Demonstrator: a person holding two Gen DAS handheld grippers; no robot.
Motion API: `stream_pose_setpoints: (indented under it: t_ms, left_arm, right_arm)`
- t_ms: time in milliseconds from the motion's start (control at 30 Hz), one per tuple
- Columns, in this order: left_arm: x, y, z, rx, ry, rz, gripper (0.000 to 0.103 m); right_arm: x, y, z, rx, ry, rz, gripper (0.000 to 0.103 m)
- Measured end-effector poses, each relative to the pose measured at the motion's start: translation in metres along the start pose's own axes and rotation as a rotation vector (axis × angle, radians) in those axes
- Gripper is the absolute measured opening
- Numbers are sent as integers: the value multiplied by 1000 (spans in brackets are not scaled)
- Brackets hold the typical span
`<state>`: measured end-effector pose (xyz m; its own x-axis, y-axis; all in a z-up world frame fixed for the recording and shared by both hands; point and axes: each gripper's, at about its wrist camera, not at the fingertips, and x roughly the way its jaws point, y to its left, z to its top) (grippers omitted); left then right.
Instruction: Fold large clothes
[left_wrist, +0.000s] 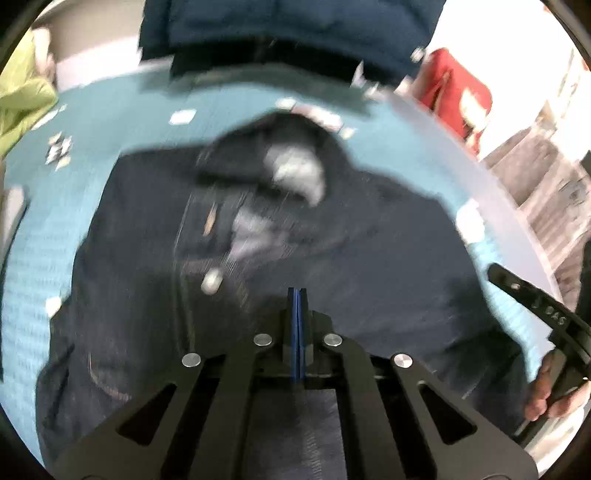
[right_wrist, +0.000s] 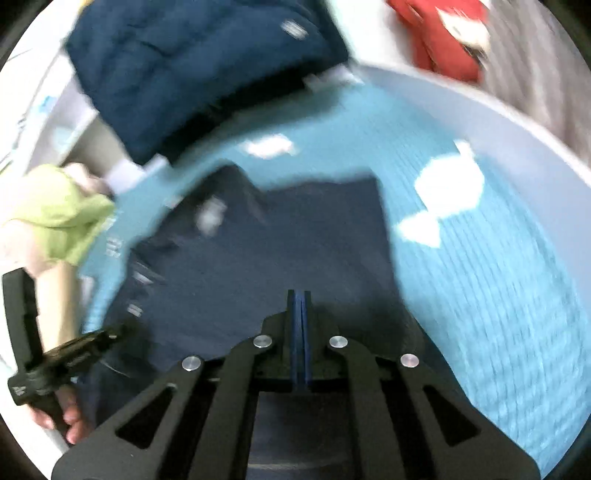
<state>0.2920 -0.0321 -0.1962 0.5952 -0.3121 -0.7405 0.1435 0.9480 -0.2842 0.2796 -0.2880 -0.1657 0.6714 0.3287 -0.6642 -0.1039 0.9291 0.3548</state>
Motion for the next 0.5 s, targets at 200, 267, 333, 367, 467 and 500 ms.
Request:
stream_pose_setpoints:
  t_ms: [200, 267, 333, 367, 467, 500]
  left_arm:
    - [48, -13, 36, -2, -6, -28, 1]
    - [78, -1, 32, -25, 16, -29, 1]
    - [88, 10, 25, -43, -5, -71, 2]
    - [88, 15, 21, -51, -14, -91, 2]
    - [82, 19, 22, -54, -4, -107, 2]
    - [78, 17, 24, -31, -11, -85, 2]
  right_arm:
    - [64, 44, 23, -65, 86, 183, 3]
    - [93, 49, 17, -100, 150, 183, 3]
    - [124, 41, 12, -129, 201, 112, 0]
    - [133, 30, 10, -108, 218, 136, 0]
    - [116, 1, 18, -11, 154, 119, 0]
    - [105, -7, 24, -28, 113, 36, 0]
